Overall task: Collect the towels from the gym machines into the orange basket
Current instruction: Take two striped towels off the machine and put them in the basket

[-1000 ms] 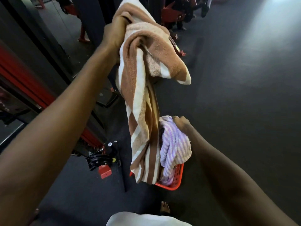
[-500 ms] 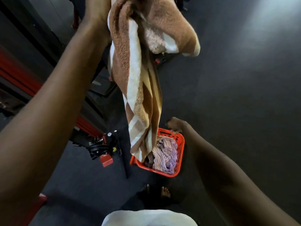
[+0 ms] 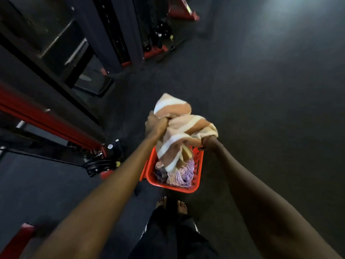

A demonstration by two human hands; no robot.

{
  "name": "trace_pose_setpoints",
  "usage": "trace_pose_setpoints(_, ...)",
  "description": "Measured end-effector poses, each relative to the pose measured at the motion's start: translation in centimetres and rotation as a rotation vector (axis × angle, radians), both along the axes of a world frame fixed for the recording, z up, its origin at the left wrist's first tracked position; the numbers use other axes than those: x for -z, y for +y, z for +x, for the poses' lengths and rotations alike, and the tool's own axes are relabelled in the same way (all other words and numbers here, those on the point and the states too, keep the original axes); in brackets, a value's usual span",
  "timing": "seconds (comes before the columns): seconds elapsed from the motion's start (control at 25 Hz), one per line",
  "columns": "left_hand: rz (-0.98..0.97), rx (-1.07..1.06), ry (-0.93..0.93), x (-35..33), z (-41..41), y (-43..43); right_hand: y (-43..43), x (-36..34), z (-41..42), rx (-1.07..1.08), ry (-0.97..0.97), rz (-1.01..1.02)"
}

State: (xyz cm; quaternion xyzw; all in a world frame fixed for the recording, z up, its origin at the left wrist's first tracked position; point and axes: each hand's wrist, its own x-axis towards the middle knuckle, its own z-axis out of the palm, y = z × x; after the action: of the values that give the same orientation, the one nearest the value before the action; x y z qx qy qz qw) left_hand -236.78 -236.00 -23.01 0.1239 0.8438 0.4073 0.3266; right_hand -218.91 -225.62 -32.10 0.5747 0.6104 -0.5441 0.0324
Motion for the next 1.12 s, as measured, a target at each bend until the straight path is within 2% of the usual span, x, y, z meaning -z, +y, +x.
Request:
trace_pose_setpoints(0.12, -0.164, 0.137, 0.0, 10.1, -0.3, -1.3, -0.7, 3.4, -1.2, 0.101, 0.011, 0.066)
trace_pose_setpoints(0.24, -0.278, 0.351, -0.039, 21.7, -0.4, -1.9, -2.4, 11.0, -2.8, -0.033, 0.021, 0.184)
trace_pose_setpoints(0.4, -0.425, 0.566, -0.134, 34.7, -0.4, -2.3, -4.3, 22.2, -4.5, -0.115, -0.119, 0.089)
trace_pose_setpoints(0.48, -0.507, 0.758, -0.124, 40.7, -0.2, -3.1, -5.1, 27.4, -4.6, -0.161, -0.184, 0.071)
trace_pose_setpoints(0.56, -0.556, 0.894, -0.159, 45.2, 0.4, -4.3, -6.5, 31.4, -3.7, -0.298, -0.22, 0.012)
trace_pose_setpoints(0.64, -0.576, 0.917, -0.211, 48.9, 1.1, -5.3, -8.1, 34.5, -2.5, -0.386, -0.214, -0.029)
trace_pose_setpoints(0.76, -0.612, 0.951, -0.243, 53.3, 1.9, -6.4, -10.3, 38.5, -1.0, -0.308, -0.225, -0.019)
trace_pose_setpoints(0.88, -0.514, 0.771, -0.137, 52.3, 3.0, -6.4, -11.6, 39.1, -0.4, -0.248, -0.202, 0.036)
trace_pose_setpoints(1.0, -0.391, 0.474, 0.022, 45.4, 1.8, -4.4, -10.5, 34.1, -1.4, -0.187, -0.146, 0.057)
trace_pose_setpoints(1.12, -0.202, 0.38, 0.092, 37.1, -1.7, -1.5, -6.6, 27.3, -4.7, -0.081, -0.077, 0.089)
